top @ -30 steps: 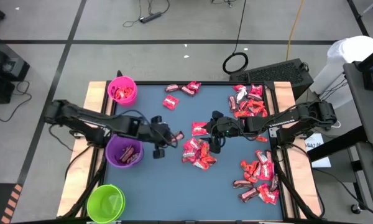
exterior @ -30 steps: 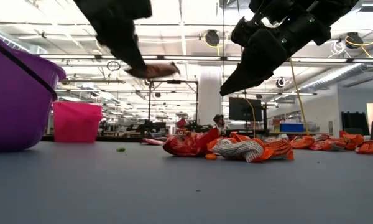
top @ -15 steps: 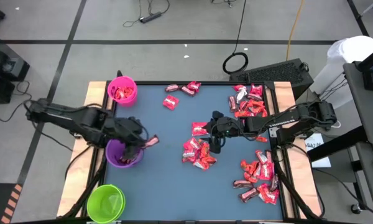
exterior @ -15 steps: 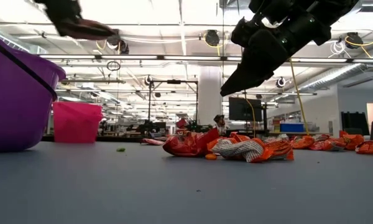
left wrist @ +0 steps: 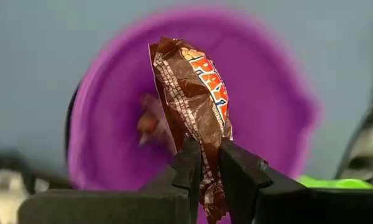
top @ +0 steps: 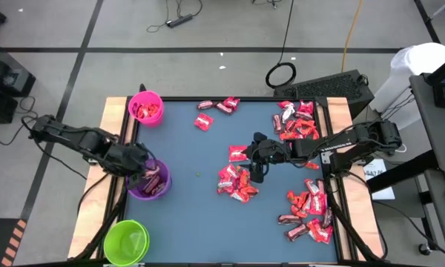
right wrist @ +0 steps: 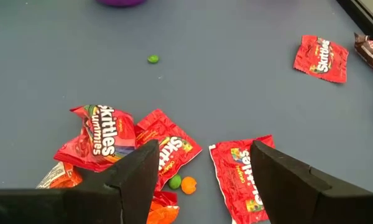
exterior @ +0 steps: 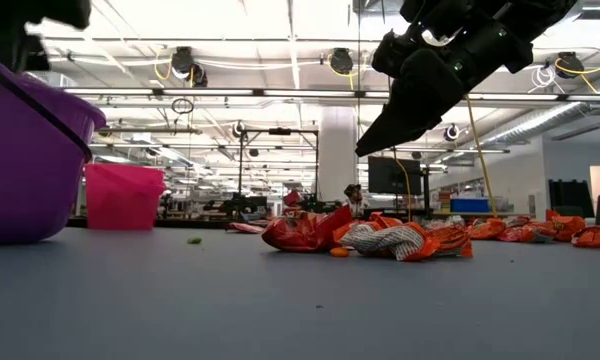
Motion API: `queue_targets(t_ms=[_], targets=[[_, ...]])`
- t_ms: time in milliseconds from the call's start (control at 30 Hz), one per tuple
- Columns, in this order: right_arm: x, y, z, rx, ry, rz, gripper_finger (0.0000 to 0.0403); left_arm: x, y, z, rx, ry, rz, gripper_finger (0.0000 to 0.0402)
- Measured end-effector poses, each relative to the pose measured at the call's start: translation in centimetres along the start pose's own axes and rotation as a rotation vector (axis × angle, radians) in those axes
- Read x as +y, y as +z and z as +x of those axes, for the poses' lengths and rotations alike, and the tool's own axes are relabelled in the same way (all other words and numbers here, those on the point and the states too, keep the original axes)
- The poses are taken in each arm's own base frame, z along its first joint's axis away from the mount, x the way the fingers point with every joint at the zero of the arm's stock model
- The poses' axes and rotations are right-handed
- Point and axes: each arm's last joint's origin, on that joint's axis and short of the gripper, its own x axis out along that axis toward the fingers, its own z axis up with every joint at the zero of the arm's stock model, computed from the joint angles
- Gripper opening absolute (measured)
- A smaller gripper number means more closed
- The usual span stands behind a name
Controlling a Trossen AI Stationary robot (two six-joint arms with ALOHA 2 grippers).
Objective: Organize candy in baskets
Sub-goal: Put the brown chocolate into the violet bucket
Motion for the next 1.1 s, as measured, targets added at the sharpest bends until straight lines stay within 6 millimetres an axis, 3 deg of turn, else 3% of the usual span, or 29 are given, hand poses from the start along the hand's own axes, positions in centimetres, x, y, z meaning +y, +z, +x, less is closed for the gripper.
queue_targets(t_ms=[200,333,600,833,1100], targets=[[0.0,0.0,0.0,-0.001,0.0,0.005,0.024,0.5,-0.7,2.7,0.06,0.061,-0.058,0.0058],[0.0,0.1,0.0,-0.007,0.0,0.008,0.024,0.4,-0.6,3.3,0.043,0.048,-0.051,0.0061],[0.0,0.2,0.0,-0.017,0.001,0.01,0.024,0.4,-0.3,3.3,-0.005,0.061,-0.057,0.012],[0.0,0.2,0.0,-0.017,0.001,0.01,0.024,-0.6,0.1,3.2,0.011,-0.093,-0.041,0.0187],[0.0,0.2,0.0,-0.017,0.001,0.01,0.024,-2.0,1.6,0.9,-0.188,-0.161,0.107,0.0201]])
